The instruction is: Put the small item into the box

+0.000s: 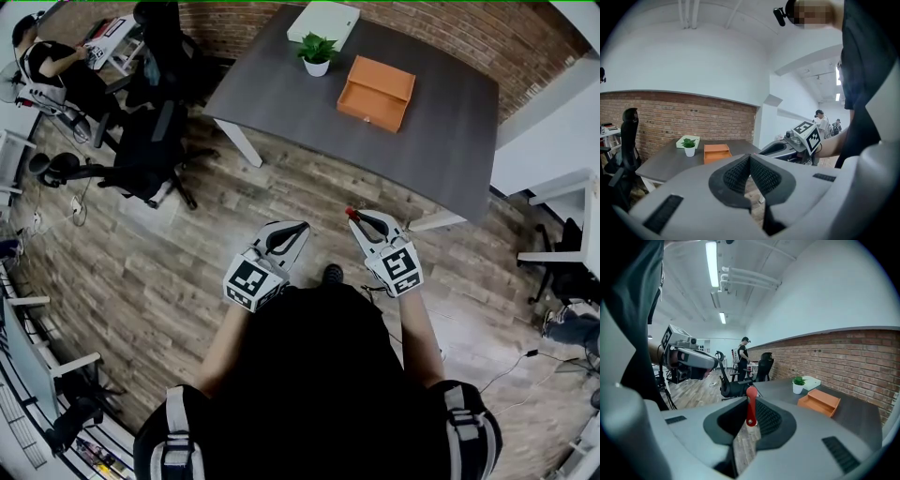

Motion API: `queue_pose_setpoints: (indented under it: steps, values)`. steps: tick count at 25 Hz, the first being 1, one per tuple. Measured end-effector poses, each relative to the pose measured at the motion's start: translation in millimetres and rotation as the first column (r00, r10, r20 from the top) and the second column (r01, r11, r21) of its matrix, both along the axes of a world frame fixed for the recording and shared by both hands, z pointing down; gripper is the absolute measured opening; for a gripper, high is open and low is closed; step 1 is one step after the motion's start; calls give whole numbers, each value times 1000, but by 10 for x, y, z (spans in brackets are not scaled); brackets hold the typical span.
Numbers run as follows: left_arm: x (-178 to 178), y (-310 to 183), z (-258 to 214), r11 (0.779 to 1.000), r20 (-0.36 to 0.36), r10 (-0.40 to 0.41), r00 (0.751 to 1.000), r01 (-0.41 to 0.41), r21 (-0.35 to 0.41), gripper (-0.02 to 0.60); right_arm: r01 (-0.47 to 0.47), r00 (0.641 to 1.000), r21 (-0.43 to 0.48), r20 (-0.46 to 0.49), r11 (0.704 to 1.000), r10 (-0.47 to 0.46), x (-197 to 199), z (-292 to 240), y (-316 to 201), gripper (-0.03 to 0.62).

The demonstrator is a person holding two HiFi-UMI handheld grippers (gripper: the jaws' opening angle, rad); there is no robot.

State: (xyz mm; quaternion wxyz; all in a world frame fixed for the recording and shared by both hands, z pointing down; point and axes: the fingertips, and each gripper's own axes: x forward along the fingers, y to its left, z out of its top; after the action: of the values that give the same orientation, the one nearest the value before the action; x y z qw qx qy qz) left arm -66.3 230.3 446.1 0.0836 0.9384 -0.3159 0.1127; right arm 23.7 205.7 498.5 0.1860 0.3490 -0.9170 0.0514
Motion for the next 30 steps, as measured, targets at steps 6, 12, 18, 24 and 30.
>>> queue_pose_setpoints:
  steps: [6,12,18,24,30]
  values:
    - [225,-33,14,1000,5,15,1000,-15,-3,23,3,1000,-2,8,1000,-3,184,45,-54,66]
    - [415,-116,45,1000,12,13,1000,-13,-5,23,13,1000,-10,9,1000,-13,341,84,-142,66]
    - [477,-160,87,1000,14,11,1000,-11,-11,23,19,1000,-8,11,1000,-19,398,117,-169,66]
    - [529,-297,123,999,5,26,1000,-26,-25,23,-3,1000,-23,6,1000,3,491,140,-270,66]
    - [614,-540,128,997,-8,73,997,-73,-16,23,-43,999,-18,-4,999,43,581,132,-448,66]
